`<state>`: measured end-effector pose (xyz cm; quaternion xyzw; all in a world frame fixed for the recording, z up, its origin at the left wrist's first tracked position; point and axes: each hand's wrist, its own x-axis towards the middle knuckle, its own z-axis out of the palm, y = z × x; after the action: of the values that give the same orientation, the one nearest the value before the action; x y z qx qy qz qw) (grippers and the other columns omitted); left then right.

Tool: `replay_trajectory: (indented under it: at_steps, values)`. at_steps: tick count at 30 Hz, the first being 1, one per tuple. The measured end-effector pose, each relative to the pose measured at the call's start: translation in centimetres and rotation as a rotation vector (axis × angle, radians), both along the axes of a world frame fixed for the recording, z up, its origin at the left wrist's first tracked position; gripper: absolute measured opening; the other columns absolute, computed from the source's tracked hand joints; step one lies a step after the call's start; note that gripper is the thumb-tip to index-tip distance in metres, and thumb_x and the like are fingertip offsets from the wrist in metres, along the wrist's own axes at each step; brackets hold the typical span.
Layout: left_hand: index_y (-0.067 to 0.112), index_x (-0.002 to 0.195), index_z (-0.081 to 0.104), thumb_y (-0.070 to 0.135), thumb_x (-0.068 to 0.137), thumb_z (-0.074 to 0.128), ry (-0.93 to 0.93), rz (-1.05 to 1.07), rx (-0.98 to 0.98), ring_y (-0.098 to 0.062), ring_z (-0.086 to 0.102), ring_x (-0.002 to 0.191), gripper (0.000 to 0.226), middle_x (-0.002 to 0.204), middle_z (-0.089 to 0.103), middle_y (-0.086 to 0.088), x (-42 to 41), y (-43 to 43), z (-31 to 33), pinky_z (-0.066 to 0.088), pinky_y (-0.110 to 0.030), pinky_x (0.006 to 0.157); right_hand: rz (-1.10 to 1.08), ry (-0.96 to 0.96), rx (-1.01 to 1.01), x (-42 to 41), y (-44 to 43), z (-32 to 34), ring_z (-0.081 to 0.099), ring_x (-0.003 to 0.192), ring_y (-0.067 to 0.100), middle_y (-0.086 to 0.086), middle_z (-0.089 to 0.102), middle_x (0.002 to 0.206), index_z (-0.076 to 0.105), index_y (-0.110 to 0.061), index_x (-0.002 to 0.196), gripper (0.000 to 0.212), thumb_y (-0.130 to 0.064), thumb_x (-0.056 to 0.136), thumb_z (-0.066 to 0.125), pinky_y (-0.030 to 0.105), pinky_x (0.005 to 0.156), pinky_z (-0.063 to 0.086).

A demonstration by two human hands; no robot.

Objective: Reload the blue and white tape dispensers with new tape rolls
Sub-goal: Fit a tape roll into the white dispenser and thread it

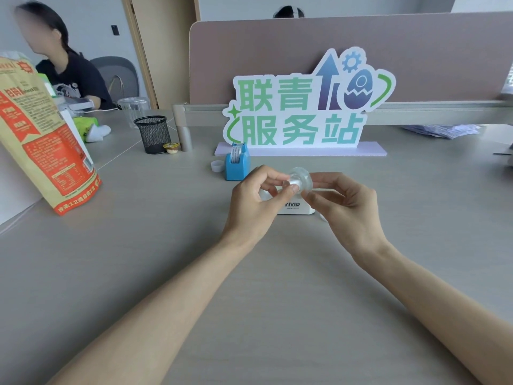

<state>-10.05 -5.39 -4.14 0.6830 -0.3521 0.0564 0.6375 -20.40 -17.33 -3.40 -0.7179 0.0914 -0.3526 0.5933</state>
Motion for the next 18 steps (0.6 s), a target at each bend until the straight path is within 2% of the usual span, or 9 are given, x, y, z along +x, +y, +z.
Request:
replay_trajectory:
  at_steps: [7,10,12,15,18]
  values:
    - [0.021,0.081,0.067,0.019,0.08,0.076,-0.026,-0.005,-0.006,0.005,0.056,0.073,0.009,0.077,0.066,0.024,-0.02,-0.04,0.1,0.051,-0.028,0.057,-0.029,0.015,-0.066,0.02,0.06,-0.21,0.073,0.084,0.012,-0.006,0.076,0.096,0.072,-0.018,0.098,0.015,-0.013,0.084,0.074,0.017,0.064,0.051]
    - [0.022,0.081,0.067,0.019,0.08,0.075,-0.021,-0.007,-0.008,0.002,0.057,0.075,0.009,0.078,0.066,0.023,0.0,0.0,0.04,0.054,-0.032,0.058,-0.03,0.02,-0.075,0.03,0.03,-0.25,0.073,0.085,0.013,-0.007,0.076,0.097,0.072,-0.019,0.097,0.015,-0.014,0.084,0.074,0.02,0.066,0.053]
    - [0.023,0.081,0.067,0.019,0.08,0.075,-0.031,0.0,-0.017,0.0,0.059,0.076,0.009,0.079,0.067,0.019,-0.08,0.0,0.01,0.056,-0.035,0.058,-0.031,0.018,-0.08,0.04,0.0,-0.3,0.073,0.085,0.013,-0.006,0.076,0.097,0.072,-0.019,0.097,0.015,-0.013,0.084,0.074,0.019,0.065,0.053]
    - [0.021,0.079,0.067,0.017,0.08,0.076,-0.011,-0.018,-0.043,-0.004,0.062,0.079,0.01,0.082,0.069,0.008,-0.39,-0.01,0.15,0.055,-0.034,0.046,-0.029,0.011,-0.081,0.0,-0.02,-0.35,0.074,0.086,0.014,-0.006,0.076,0.096,0.072,-0.018,0.096,0.015,-0.01,0.084,0.073,0.02,0.066,0.053]
    - [0.019,0.079,0.068,0.013,0.079,0.076,0.005,-0.032,-0.056,-0.004,0.063,0.079,0.01,0.084,0.07,0.0,-0.44,0.05,0.23,0.054,-0.032,0.042,-0.029,0.005,-0.095,-0.02,0.14,-0.38,0.074,0.086,0.011,-0.006,0.077,0.092,0.073,-0.017,0.093,0.016,-0.004,0.083,0.073,0.026,0.074,0.056]
